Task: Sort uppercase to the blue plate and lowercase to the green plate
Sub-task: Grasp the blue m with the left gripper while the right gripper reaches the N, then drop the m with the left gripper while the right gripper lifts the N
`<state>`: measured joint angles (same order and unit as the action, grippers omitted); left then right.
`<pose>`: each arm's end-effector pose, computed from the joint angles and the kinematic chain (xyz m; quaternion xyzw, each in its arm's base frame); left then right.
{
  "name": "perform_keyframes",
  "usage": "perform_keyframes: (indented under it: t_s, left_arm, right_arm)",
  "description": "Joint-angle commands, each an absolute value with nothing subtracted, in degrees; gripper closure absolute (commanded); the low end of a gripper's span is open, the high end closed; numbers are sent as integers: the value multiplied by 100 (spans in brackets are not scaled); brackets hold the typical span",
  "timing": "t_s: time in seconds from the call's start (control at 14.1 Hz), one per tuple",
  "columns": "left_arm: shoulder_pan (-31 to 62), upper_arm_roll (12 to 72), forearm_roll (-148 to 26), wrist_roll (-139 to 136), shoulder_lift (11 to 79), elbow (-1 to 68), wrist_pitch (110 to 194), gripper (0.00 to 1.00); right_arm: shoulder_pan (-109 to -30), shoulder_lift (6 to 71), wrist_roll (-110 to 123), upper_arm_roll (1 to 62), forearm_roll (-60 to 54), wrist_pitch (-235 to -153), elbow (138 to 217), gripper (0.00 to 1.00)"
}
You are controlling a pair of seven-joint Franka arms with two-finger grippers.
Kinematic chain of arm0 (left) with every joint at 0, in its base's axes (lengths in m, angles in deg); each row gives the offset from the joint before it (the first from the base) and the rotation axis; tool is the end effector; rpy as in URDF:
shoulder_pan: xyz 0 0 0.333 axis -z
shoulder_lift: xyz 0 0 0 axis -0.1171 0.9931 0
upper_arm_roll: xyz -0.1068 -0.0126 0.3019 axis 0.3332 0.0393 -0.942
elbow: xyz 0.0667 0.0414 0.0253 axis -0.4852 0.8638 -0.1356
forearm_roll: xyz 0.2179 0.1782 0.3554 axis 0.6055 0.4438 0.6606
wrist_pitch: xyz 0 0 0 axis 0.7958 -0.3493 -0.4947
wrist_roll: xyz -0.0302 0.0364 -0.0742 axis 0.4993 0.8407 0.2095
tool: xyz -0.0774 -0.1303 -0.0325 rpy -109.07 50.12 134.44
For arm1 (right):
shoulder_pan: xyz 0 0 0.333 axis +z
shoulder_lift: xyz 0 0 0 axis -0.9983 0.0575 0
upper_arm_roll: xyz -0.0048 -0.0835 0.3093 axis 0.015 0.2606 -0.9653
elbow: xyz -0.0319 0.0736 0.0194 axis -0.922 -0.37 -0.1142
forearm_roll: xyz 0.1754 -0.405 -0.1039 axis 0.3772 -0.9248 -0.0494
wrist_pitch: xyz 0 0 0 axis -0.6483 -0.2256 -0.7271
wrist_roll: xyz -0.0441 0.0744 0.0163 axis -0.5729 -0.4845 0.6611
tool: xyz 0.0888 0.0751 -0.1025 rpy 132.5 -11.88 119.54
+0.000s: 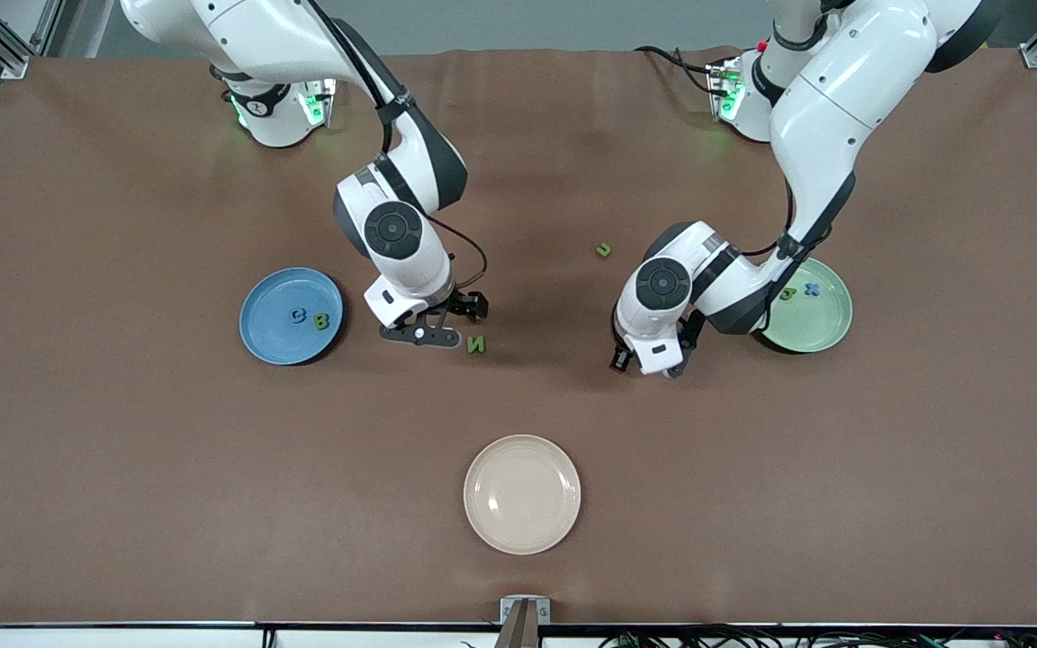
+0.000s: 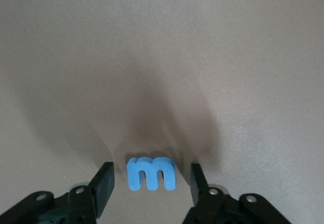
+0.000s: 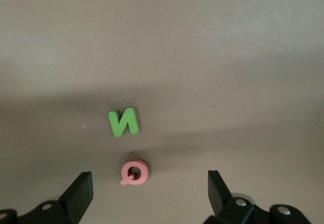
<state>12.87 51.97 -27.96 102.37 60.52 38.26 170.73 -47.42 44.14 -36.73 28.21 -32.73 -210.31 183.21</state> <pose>0.5642 -0.3715 0.0827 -0.8492 -0.5268 0.0289 0.0235 0.5501 0.4245 0.1729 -0.9978 0.0532 0.0315 0.0240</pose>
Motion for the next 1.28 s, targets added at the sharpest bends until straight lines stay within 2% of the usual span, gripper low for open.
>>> perform_keyframes:
  t_s: [0.0,0.43,0.71,0.92,1.06,1.2]
  left_arm:
    - [1323,5153,-2649,10319,6126,3749,17062,44]
    - [1323,5153,-2649,10319,6126,3740,17062,71]
    - [1218,5161,-2623,10214,6030,3749,17044,76]
    - [1156,5188,-2658,9740,5618,3784,16668,79]
    - [806,5458,-2710,9118,5372,3854,16211,83]
    - [-157,6290,-2711,8380,5231,4003,15746,83]
  right_arm:
    - [-4628,4738,-3517,2858,-3470,-21121,18035,0]
    - [-4513,5256,-3481,2850,-3629,-22149,18026,0]
    - [-4425,5292,-3534,2850,-3638,-22185,18026,0]
    - [-4417,5353,-3595,2850,-3559,-22491,18043,1]
    - [-4338,5467,-3630,2850,-3576,-22572,18044,5]
    - [-4337,5494,-3622,2858,-3629,-22572,18044,7]
